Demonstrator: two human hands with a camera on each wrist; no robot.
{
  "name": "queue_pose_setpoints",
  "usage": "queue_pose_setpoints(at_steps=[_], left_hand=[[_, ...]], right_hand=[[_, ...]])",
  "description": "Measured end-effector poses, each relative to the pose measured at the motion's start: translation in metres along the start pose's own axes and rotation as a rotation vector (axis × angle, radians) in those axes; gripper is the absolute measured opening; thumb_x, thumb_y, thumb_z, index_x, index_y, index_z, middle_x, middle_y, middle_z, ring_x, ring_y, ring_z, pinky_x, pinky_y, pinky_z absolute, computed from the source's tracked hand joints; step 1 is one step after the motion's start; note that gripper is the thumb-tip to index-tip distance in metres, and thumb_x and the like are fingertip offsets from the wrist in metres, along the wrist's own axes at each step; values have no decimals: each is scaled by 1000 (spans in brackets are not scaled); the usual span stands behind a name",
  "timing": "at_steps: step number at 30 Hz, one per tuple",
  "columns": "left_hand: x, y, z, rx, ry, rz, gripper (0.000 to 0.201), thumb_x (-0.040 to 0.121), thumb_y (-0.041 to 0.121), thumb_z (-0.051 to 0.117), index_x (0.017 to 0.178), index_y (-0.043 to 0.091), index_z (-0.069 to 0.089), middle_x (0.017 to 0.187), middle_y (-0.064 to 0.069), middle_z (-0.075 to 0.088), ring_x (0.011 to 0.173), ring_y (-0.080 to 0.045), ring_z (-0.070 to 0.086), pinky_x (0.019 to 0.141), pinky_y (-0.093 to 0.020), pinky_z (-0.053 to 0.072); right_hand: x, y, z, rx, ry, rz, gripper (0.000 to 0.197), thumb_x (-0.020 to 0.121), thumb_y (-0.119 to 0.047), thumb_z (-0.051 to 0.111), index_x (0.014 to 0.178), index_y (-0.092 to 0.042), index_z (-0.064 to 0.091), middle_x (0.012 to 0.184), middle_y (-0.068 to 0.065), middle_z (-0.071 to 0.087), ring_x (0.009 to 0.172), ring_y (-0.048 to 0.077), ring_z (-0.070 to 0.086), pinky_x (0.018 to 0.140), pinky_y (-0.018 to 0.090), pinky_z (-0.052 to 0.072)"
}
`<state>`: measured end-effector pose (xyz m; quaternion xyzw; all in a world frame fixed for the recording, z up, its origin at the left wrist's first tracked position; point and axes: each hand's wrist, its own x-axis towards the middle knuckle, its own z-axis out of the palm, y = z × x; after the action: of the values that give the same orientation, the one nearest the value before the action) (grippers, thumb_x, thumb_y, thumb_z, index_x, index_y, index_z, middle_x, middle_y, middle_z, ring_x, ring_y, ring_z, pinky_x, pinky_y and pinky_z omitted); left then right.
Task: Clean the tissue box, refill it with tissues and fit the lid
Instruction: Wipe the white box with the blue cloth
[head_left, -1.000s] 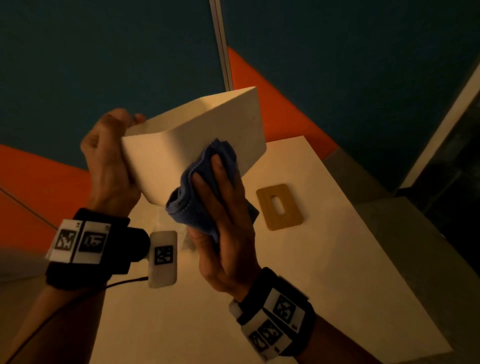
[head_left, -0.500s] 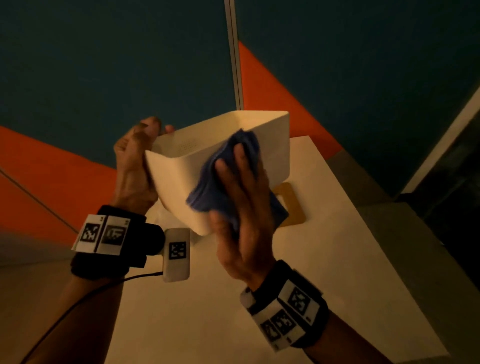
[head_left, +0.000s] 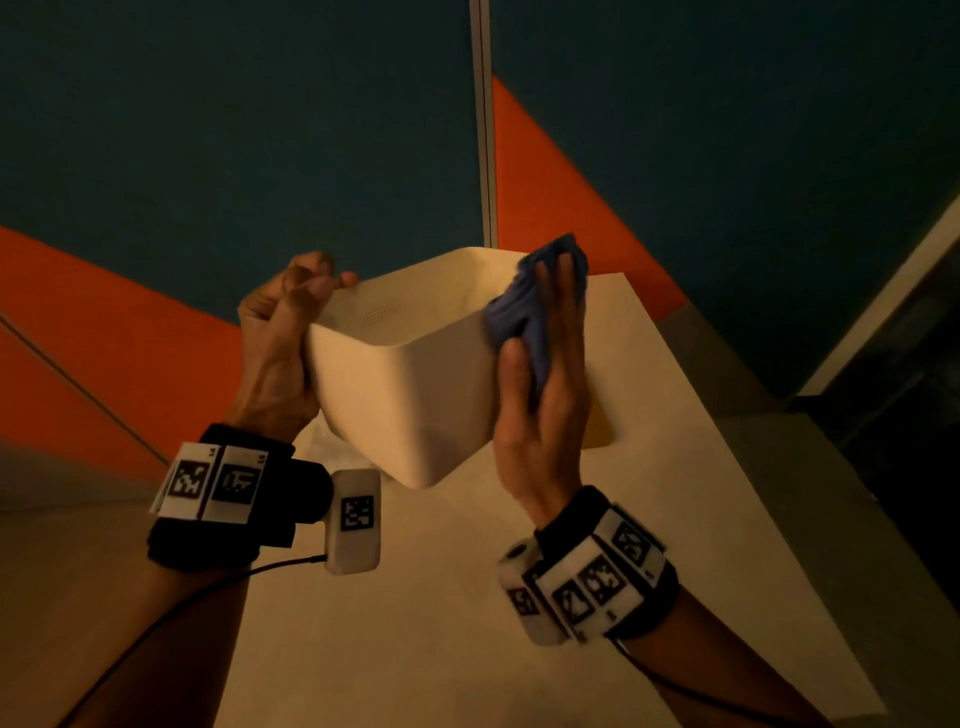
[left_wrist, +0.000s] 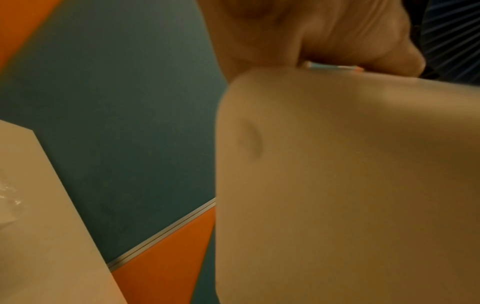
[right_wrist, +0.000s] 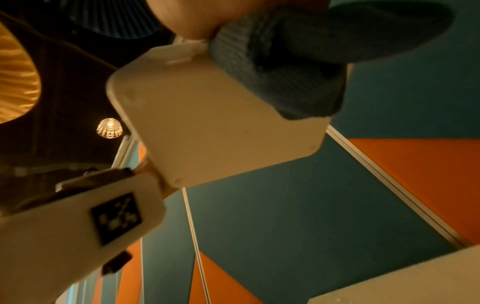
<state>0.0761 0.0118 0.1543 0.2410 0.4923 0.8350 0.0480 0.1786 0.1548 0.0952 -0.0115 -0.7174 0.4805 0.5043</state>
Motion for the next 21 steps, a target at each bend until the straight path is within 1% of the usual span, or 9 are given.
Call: queue_pose_setpoints(at_steps=[2, 4, 7, 9, 11, 14, 17, 19, 21], left_hand=[[-1, 1, -3, -15, -5, -12, 34, 41, 36, 87, 43, 24, 55, 73, 13, 59, 71, -8, 60, 77, -32, 46], [-1, -1, -4, -3, 20, -8, 34, 43, 32, 87, 43, 24, 54, 74, 12, 59, 70, -7, 61, 76, -31, 48], [1, -5, -1, 49, 88, 36, 26, 58, 19, 71, 41, 25, 52, 77, 9, 55, 68, -8, 61, 76, -32, 44], [2, -6, 0, 65, 86, 59, 23, 60, 18, 64, 40, 24, 54, 79, 8, 53, 68, -7, 61, 75, -30, 44], [3, -5, -1, 48, 64, 58, 23, 60, 16, 63, 41, 24, 53, 79, 8, 52, 68, -7, 60, 76, -30, 45], [1, -2, -5, 42, 7, 56, 25, 60, 15, 68, 43, 24, 51, 80, 7, 52, 71, -7, 60, 81, -35, 43], [0, 1, -8, 30, -83, 51, 35, 51, 29, 85, 45, 23, 50, 81, 9, 55, 75, -8, 60, 79, -32, 48], [-1, 2, -9, 18, -121, 39, 35, 51, 33, 84, 46, 23, 51, 81, 9, 56, 78, -8, 59, 80, -31, 48], [0, 1, -10, 3, -115, 35, 29, 51, 26, 80, 47, 22, 52, 80, 7, 54, 78, -11, 58, 80, -33, 45]], right_hand=[[7, 6, 0, 19, 41, 105, 55, 98, -48, 25, 147, -28, 11, 157, -2, 16, 150, 18, 11, 121, 48, 20], [8, 8, 2, 24, 60, 183, 58, 96, -52, 23, 148, -28, 11, 160, 3, 14, 150, 19, 11, 120, 49, 20], [-11, 0, 10, -47, -2, 16, 56, 100, -45, 25, 149, -20, 12, 160, 5, 12, 150, 22, 9, 122, 44, 15], [-25, -3, 15, -35, -62, -115, 54, 101, -41, 28, 151, -31, 11, 160, -9, 10, 150, 20, 10, 122, 38, 14], [-24, -1, 14, -8, -45, -104, 53, 101, -43, 27, 151, -31, 13, 158, -13, 9, 150, 17, 9, 122, 39, 15], [-4, 0, 6, 9, 39, 110, 61, 97, -53, 25, 149, -24, 14, 159, 0, 13, 150, 17, 13, 123, 38, 17], [18, -11, -9, 114, 114, 435, 67, 89, -61, 38, 147, -26, 29, 139, -12, 48, 126, 3, 47, 111, 28, 37], [27, -16, -20, 193, 64, 581, 49, 86, -59, 45, 129, -35, 46, 111, -16, 60, 102, 1, 59, 89, 31, 50], [34, -19, -28, 248, -19, 657, 31, 85, -58, 52, 110, -40, 53, 103, -11, 64, 97, 7, 61, 80, 30, 48]])
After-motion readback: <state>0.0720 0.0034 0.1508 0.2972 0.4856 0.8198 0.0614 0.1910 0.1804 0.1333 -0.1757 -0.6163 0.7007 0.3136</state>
